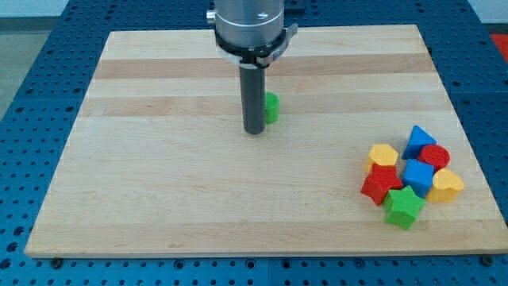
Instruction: Put green blocks together
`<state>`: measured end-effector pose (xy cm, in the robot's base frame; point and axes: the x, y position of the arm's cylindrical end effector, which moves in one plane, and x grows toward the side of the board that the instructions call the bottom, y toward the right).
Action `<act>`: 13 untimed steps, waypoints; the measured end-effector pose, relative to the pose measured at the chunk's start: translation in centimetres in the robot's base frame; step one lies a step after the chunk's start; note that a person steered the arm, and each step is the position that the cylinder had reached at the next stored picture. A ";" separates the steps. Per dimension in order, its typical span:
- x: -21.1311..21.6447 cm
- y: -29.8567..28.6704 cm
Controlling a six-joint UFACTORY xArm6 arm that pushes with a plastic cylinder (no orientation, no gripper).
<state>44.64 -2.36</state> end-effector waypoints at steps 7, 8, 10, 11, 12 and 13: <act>17.2 20.5; 17.2 21.9; 15.4 25.7; 15.1 22.2; 14.8 20.6; 14.8 17.8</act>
<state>59.43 15.42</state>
